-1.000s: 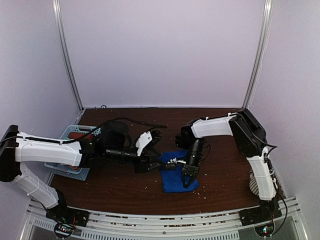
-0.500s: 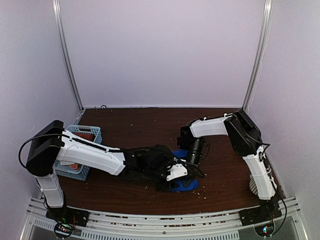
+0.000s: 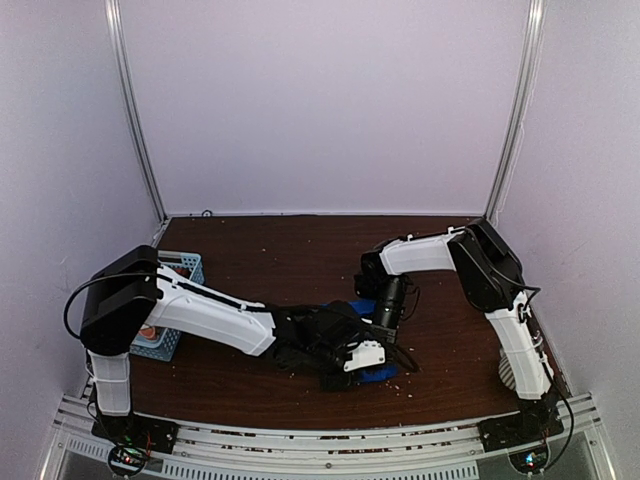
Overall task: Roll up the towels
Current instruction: Roll the towel at the center of the board.
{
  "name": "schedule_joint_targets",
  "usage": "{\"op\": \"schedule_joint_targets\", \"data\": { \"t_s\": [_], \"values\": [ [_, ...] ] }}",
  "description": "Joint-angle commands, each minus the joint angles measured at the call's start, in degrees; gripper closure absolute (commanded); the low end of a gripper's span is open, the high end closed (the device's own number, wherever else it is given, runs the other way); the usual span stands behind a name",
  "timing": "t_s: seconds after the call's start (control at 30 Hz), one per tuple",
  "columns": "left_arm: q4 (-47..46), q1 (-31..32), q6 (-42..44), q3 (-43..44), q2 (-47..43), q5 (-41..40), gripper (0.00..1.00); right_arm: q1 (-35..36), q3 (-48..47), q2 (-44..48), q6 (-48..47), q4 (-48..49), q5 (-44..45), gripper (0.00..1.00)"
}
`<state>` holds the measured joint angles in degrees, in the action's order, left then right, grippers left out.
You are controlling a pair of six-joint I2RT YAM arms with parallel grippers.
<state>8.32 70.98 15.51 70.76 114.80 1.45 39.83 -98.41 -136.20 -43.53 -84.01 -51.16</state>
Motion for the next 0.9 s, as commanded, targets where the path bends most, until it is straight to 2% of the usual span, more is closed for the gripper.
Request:
{"op": "schedule_joint_targets", "data": {
  "t_s": [0.0,0.1,0.3,0.47,0.53,0.6,0.67,0.77,0.87],
  "values": [
    [0.7,-0.2,-1.4,1.1,1.6,2.6,0.93,-0.5,1.1,-1.8,-1.1,6.3,5.3,0.86],
    [2.3,-1.2,-2.7,2.5,3.0,6.3,0.99,-1.4,2.1,2.7,-2.1,6.3,4.3,0.7],
    [3.5,-5.6,-7.0,2.9,4.4,16.1,1.0,-7.0,2.3,19.0,-0.9,6.4,4.3,0.42],
    [6.2,-10.1,-11.2,6.9,8.2,28.1,1.0,-10.9,4.6,31.0,1.8,8.4,6.3,0.41],
    [6.9,-12.5,-13.7,8.7,10.0,33.8,1.0,-12.2,7.1,36.2,4.1,12.1,6.8,0.46],
    [8.0,-14.3,-15.9,10.5,12.3,38.8,1.0,-12.8,13.6,43.8,8.3,21.6,7.9,0.49],
    [11.6,-15.9,-17.1,13.1,15.0,42.1,0.99,-12.8,21.7,52.5,10.6,32.1,8.6,0.46],
    [13.0,-18.1,-19.9,14.5,17.7,46.8,0.98,-12.0,29.1,60.4,8.1,38.8,8.5,0.42],
    [12.6,-18.7,-21.6,14.9,18.7,48.3,0.97,-10.0,31.8,61.3,4.3,37.5,9.2,0.43]
  ]
}}
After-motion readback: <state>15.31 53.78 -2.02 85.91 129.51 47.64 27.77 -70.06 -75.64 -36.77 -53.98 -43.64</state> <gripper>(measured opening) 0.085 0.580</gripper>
